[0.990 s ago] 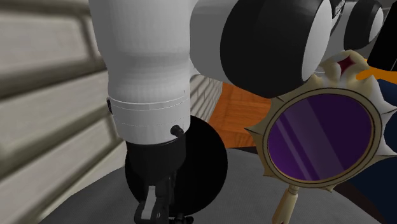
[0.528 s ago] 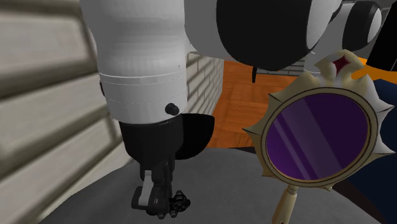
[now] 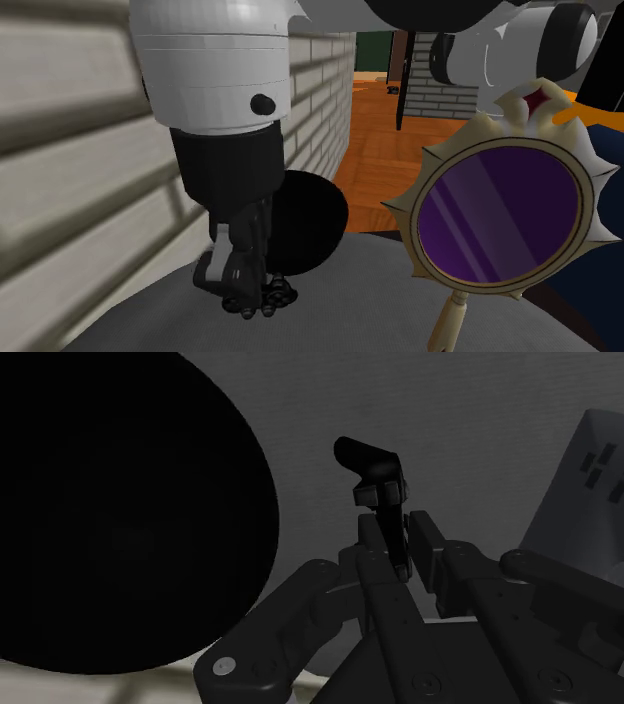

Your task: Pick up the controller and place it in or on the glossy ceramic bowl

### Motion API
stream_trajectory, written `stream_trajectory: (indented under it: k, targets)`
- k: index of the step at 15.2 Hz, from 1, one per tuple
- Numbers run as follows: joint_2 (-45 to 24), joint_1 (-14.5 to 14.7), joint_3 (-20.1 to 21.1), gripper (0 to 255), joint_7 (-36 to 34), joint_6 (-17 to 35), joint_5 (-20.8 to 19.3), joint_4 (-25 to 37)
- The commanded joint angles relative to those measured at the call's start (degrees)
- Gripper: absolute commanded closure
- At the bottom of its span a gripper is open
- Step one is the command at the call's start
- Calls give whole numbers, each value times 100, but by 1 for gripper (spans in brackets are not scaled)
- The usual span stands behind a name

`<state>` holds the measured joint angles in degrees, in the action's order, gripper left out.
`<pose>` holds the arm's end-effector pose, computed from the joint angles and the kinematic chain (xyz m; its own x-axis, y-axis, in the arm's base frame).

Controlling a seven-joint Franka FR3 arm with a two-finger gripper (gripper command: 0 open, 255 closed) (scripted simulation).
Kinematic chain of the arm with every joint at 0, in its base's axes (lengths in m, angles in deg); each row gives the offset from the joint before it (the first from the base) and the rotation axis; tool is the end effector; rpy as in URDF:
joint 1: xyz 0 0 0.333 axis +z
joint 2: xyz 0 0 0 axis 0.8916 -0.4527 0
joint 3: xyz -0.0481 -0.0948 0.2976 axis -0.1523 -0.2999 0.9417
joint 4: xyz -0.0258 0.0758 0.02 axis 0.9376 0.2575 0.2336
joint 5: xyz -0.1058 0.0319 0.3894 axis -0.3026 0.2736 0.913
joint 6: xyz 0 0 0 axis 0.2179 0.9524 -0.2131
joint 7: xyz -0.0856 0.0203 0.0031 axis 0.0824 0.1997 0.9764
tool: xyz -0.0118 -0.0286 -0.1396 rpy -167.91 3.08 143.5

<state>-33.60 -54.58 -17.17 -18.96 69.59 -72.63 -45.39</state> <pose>0.5455 0.3304 0.5446 0.9908 -0.1353 0.0005 -0.1353 -0.9908 -0.0018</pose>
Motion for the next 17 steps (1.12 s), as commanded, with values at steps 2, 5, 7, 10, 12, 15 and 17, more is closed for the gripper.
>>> stream_trajectory:
  k: [2,5,7,10,12,15,17]
  targets:
    - [-45,35,10,255,-12,-263,-21,302]
    - [-137,85,17,255,-26,-539,-65,662]
    - [-212,126,22,255,-38,-731,-101,923]
    - [-349,204,29,255,-58,-1036,-168,1355]
    - [-460,268,33,255,-72,-1253,-223,1676]
    - [-606,356,34,255,-87,-1511,-296,2072]
    - [-288,37,-26,255,191,-1350,-133,1622]
